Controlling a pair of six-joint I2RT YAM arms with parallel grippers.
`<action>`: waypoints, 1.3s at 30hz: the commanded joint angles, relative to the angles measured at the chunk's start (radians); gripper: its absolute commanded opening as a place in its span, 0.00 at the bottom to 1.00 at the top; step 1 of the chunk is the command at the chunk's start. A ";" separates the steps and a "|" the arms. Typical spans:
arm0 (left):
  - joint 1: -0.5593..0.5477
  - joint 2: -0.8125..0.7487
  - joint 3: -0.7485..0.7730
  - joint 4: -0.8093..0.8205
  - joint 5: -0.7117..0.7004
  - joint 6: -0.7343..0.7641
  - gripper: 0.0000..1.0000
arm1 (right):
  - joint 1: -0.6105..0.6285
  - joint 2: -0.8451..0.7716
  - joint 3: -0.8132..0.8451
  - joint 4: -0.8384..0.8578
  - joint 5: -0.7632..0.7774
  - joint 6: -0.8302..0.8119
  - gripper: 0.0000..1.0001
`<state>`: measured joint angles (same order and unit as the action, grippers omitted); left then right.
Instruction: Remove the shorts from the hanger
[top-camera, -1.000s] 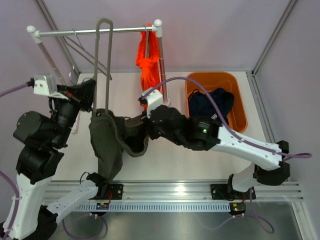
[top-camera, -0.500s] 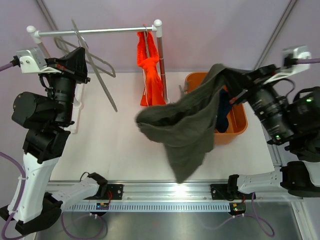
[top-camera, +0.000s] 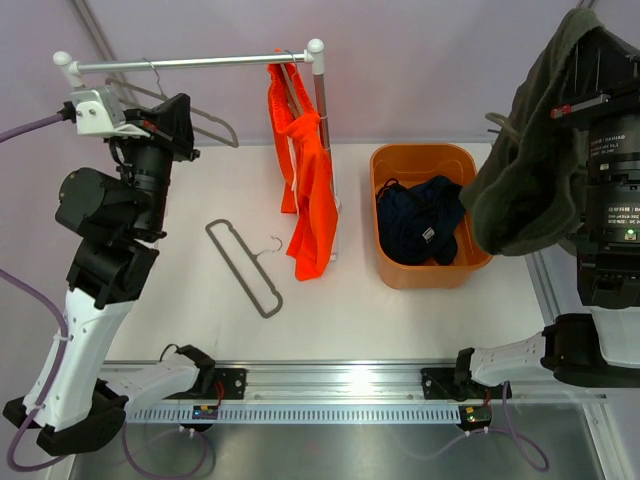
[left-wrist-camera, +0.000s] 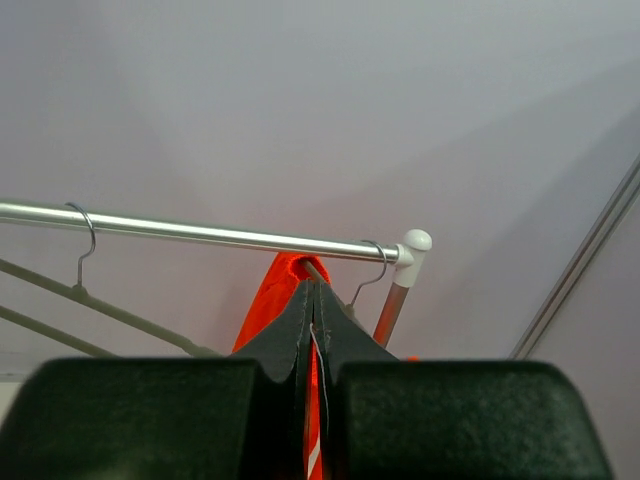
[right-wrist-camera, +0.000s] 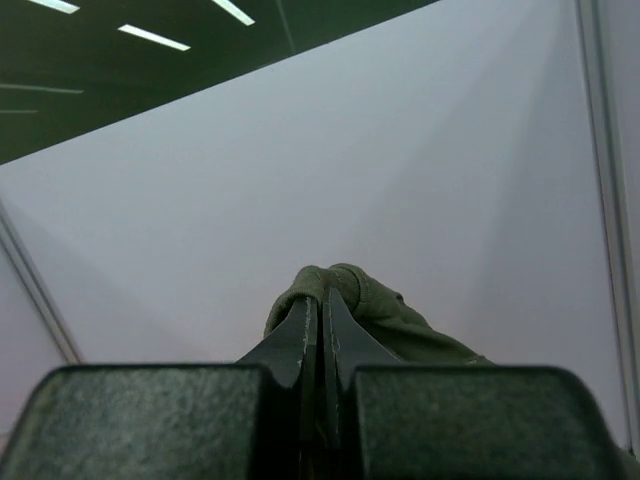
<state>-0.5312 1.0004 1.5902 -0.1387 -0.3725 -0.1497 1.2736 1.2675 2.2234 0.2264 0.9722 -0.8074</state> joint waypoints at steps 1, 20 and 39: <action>-0.001 0.004 -0.021 0.022 0.001 -0.005 0.00 | -0.034 0.020 0.019 0.110 -0.096 -0.099 0.00; -0.001 -0.055 -0.213 -0.019 0.066 -0.045 0.00 | -0.828 0.461 0.260 -0.438 -0.377 0.626 0.00; -0.001 -0.115 -0.383 -0.331 -0.110 -0.232 0.00 | -0.967 0.060 -0.674 -0.570 -0.481 1.073 0.70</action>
<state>-0.5312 0.9127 1.2533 -0.4034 -0.4049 -0.3206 0.3008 1.3861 1.5978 -0.3138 0.5301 0.1623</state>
